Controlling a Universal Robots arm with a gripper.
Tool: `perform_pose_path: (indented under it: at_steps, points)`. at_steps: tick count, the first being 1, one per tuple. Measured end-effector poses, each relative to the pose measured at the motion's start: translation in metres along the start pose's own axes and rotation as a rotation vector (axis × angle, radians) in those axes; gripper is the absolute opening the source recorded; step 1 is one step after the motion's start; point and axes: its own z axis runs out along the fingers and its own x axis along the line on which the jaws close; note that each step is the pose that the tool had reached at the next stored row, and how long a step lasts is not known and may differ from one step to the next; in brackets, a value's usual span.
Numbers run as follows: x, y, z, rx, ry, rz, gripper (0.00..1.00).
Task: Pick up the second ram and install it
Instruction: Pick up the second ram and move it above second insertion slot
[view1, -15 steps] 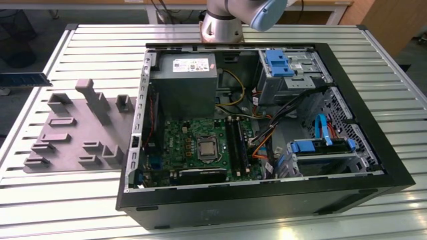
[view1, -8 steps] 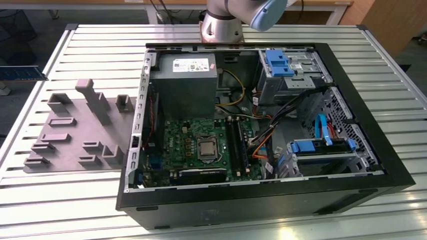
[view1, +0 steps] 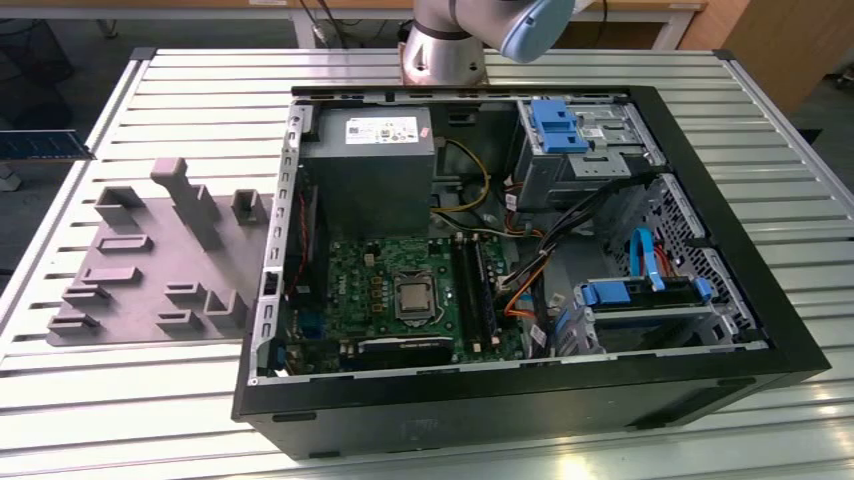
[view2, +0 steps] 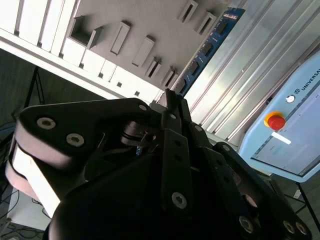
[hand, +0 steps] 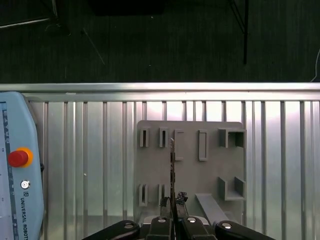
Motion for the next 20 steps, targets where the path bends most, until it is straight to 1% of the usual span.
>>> perform_pose_path:
  at_steps: [20]
  points:
    - [-0.0001,-0.0048,0.0001,0.0002,-0.0001,0.000,0.14]
